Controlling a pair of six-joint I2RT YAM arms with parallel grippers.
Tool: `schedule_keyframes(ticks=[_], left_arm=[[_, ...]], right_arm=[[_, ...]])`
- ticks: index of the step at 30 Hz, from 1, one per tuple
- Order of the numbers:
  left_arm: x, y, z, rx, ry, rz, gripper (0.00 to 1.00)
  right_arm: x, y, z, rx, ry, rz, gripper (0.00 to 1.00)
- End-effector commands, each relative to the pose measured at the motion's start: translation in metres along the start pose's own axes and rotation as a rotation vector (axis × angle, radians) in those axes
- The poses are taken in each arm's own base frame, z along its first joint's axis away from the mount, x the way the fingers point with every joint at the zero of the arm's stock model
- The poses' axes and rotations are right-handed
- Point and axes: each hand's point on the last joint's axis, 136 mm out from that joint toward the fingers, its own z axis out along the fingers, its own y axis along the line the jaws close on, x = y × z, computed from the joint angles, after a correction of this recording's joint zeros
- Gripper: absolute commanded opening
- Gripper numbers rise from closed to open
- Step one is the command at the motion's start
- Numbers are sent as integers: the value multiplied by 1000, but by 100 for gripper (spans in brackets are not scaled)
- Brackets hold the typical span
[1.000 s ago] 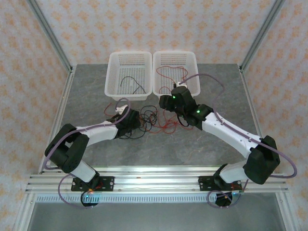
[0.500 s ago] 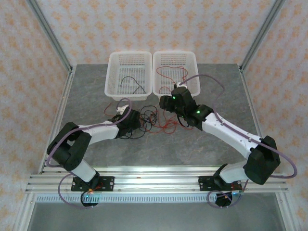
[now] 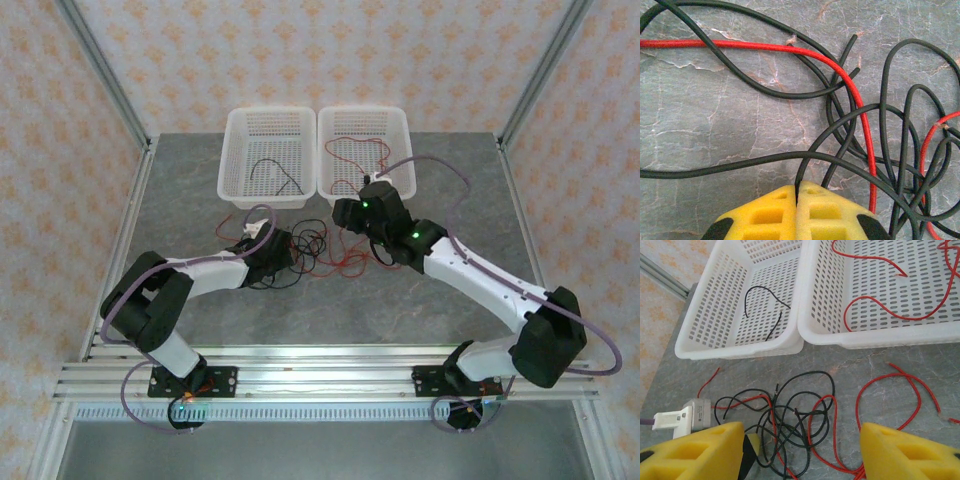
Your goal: Untangle the cables
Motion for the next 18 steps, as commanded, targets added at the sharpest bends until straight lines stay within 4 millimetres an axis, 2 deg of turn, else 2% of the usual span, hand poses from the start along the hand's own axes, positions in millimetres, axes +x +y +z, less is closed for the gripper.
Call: schedule_keyframes(ticks=[1,4,9,14,18], left_arm=[[-16,-6,-18,16,-38,-1,0],[-29,-15,-42,47,-68,4,0],[-44,-30,-82,93,-95,43,0],[-47,-47,-116,122,-101,104,0],[-43,-59,-134,119,-108,161,0]], right_arm=[[-1,6,-5,-48,-8,42,62],[12,16,1,-118,31,83,62],[37,25,23,-164,101,132,62],[53,48,42,-215,145,128,61],[61,69,57,-262,176,128,61]])
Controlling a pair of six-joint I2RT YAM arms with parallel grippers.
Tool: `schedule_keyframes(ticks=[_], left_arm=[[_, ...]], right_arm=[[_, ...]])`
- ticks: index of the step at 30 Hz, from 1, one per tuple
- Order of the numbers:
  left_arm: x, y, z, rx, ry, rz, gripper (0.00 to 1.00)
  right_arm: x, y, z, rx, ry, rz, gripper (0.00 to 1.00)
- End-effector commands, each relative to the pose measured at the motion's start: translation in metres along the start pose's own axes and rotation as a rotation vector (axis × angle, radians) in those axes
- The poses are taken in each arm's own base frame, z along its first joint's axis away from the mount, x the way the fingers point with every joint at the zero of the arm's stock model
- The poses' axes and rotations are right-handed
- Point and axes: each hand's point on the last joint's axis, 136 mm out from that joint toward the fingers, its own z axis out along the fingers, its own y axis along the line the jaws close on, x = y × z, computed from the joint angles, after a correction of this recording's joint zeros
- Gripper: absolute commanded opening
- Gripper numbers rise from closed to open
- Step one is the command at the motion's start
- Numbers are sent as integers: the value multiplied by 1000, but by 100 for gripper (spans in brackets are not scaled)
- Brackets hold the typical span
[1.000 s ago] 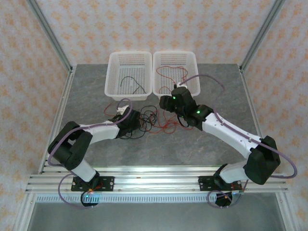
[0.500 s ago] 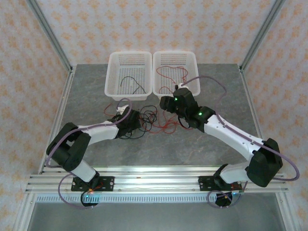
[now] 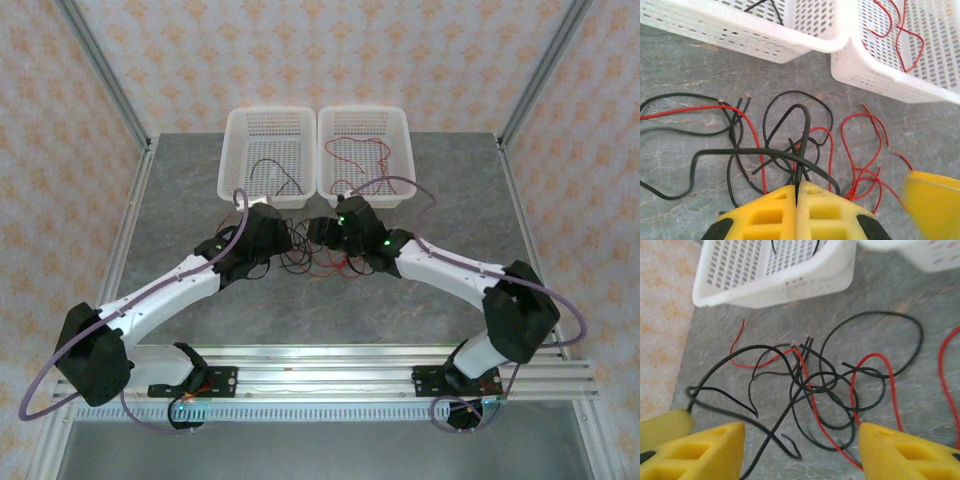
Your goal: Untangle the cables
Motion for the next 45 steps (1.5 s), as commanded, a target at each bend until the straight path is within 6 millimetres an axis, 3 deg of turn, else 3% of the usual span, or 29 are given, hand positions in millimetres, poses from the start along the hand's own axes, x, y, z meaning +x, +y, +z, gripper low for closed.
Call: schedule_keyframes(ticks=[1,7,12,23,26,29,32,36,40,45], left_arm=[[3,0,-17,-56,15,81,0],[0,-13,-31,-16,-1,85,0],[-10,-22,-46,27,-23,84,0],[-21,-24,-58,17,-44,114,0],[-28,-35,-64,55,-55,114,0],[-37,-45,-74,93,-69,116,0],[-46,-52,-86,119,-89,117,0],[-57,-55,-103,136,-118,115,0],[-68,-54,-119,139,-156,113,0],[-85,-55,-139,132,-207,113,0]], right_arm=[[-11,36,9,-112,-19,16,61],[-6,39,33,-111,7,10,60],[2,36,51,-103,44,0,52],[-7,36,21,-88,5,-166,51],[-5,41,24,-114,16,-178,51],[0,43,40,-128,41,-155,51],[6,36,60,-114,61,-122,49],[13,16,81,-43,64,-89,33],[17,-9,90,37,46,-54,18],[22,-35,94,91,37,13,14]])
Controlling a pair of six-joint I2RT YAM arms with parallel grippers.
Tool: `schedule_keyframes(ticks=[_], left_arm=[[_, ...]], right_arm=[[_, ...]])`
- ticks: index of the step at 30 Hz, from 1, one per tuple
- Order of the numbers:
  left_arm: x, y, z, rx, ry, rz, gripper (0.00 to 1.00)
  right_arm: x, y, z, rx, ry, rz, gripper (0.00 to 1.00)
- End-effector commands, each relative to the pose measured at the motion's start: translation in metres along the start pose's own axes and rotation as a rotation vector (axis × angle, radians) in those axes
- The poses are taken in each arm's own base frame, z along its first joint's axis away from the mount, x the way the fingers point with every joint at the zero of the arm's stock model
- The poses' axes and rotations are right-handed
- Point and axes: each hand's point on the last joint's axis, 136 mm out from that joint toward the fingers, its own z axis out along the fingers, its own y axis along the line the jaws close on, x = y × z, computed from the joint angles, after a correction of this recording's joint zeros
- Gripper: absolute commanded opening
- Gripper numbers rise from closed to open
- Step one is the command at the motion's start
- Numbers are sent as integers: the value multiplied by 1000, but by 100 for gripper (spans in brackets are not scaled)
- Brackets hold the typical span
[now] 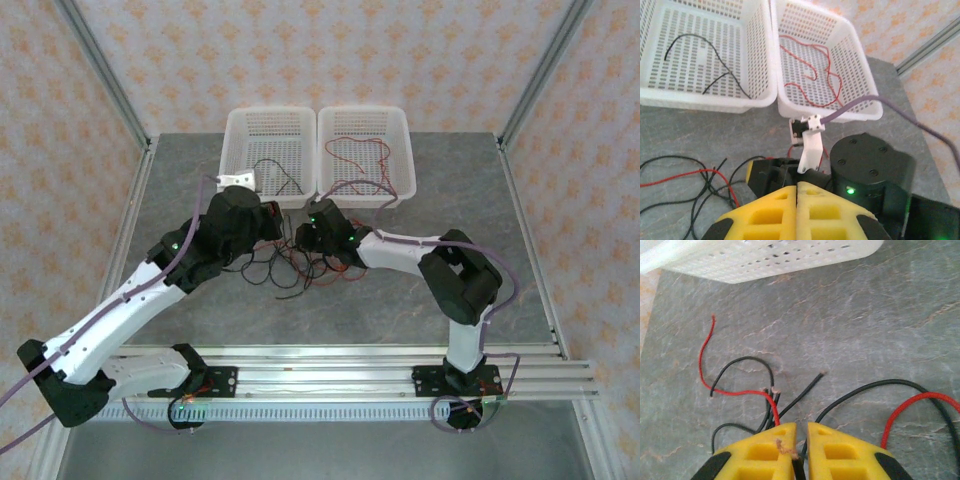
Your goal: Untangle the cables
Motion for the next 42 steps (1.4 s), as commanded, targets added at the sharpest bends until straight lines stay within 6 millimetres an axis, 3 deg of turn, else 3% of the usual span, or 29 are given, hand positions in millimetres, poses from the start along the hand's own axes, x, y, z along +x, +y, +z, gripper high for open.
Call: schedule_keyframes(ticks=[1,8,13,14,16,21,23,29,32,36,42], left_arm=[[-25,-2,-24,-6,-68,24,0],[-55,-11,-41,-11,-136,55,0],[-53,-10,-36,-29,-130,61,0],[-48,-6,-32,-39,-121,60,0],[-34,3,-23,-64,-94,55,10],[20,46,10,-188,-9,-3,53],[45,69,26,-245,35,-37,61],[112,135,75,-345,155,-157,59],[132,148,90,-368,191,-164,57],[146,161,105,-414,218,-151,54],[148,176,124,-463,219,-148,46]], right_arm=[[1,-27,5,66,-31,65,14],[19,-45,10,91,-7,100,15],[17,-46,7,91,-14,104,15],[15,-45,6,87,-19,104,14],[9,-41,2,77,-31,110,14],[-12,-19,-18,11,-80,126,14],[-19,-13,-26,-5,-92,126,14],[-24,-5,-37,-20,-93,128,21],[-21,-10,-38,-8,-90,133,29],[-20,-13,-41,3,-89,132,35],[-23,-11,-49,2,-102,126,36]])
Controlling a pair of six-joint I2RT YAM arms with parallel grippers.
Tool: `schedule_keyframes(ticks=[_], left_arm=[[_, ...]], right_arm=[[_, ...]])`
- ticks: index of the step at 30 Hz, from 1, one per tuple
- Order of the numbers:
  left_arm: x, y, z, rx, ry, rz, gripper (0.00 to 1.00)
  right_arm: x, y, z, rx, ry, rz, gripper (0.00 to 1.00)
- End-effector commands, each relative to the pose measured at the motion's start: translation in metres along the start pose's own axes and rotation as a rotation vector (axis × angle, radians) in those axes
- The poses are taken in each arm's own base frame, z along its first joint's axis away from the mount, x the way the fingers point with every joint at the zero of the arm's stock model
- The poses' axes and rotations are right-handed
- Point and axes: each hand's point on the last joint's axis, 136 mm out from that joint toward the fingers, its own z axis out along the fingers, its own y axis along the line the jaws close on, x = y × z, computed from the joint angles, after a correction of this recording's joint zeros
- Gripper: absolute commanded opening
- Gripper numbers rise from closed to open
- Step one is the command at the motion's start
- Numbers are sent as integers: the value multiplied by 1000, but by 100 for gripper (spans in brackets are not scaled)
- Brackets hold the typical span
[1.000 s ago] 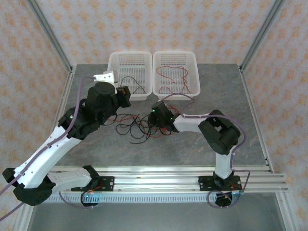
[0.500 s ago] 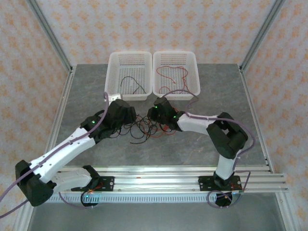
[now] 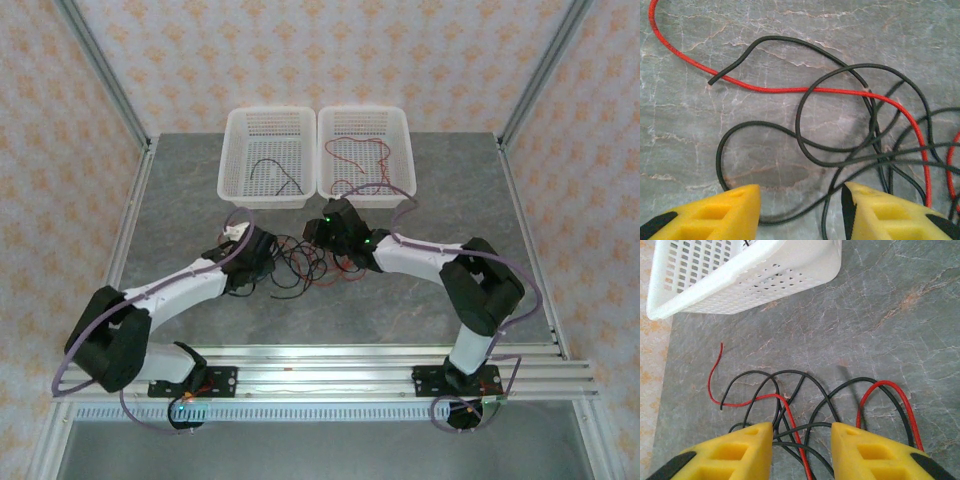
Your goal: Untangle the cables
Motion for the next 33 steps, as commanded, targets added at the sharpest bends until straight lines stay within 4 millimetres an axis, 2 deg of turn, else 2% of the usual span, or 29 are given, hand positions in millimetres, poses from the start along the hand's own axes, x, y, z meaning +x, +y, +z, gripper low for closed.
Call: schedule_keyframes(ticks=[1,8,15,25,28,32,33], left_arm=[[-15,-7,9,18,-40,-37,45],[-18,-11,28,36,-30,-68,44],[-26,-20,38,72,-50,-82,42],[-19,-16,55,41,-18,-70,27],[-22,-16,54,42,-27,-72,19],[-36,-23,45,51,-61,-71,0],[-41,-25,40,57,-71,-71,0]], right_arm=[[-8,0,-15,6,-31,-5,36],[-8,-2,-20,10,-36,-13,36],[-6,-4,-19,14,-28,-17,36],[-4,-7,-20,22,-24,-21,35],[-3,-8,-20,22,-23,-21,35],[0,-11,-18,27,-17,-14,35],[2,-13,-17,29,-13,-11,35]])
